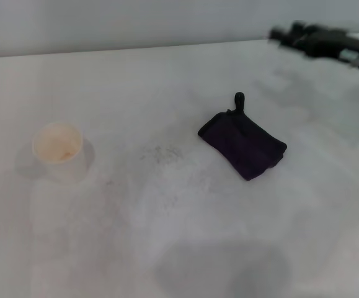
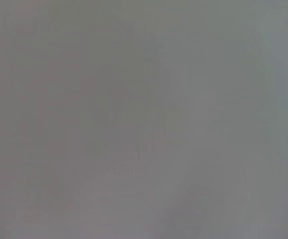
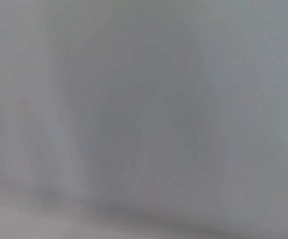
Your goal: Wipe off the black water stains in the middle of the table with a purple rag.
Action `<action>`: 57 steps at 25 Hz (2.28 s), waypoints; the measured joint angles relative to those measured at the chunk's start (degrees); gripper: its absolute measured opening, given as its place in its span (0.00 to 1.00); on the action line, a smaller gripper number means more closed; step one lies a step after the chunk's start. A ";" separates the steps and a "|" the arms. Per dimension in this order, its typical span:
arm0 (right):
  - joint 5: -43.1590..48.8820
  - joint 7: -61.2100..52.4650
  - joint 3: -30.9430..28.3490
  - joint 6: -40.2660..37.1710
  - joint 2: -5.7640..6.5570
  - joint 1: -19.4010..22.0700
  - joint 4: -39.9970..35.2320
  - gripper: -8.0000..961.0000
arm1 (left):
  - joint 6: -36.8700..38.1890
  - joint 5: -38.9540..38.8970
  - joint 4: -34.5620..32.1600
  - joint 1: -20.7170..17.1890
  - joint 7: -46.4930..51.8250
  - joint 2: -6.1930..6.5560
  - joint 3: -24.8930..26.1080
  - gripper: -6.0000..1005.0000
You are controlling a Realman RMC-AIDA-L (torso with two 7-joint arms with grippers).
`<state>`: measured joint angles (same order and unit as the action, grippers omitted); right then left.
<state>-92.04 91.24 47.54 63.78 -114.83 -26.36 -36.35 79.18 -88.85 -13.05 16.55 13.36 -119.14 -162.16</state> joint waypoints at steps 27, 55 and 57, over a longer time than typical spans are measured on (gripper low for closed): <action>-31.73 74.49 -26.02 -11.36 -0.75 -3.04 31.62 0.76 | -3.88 -2.29 3.78 5.44 -1.69 -0.10 0.17 0.88; -32.51 72.78 -26.89 -22.43 -0.75 -9.35 31.18 0.76 | -7.15 -5.00 6.68 8.85 -2.38 0.05 7.51 0.87; -32.95 72.77 -26.89 -23.11 -0.71 -9.56 31.17 0.76 | -7.87 -5.19 6.68 9.19 -2.37 0.05 7.52 0.87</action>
<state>-124.99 164.01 20.65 40.68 -115.53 -35.92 -5.18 71.31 -94.04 -6.37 25.73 10.98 -119.09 -154.64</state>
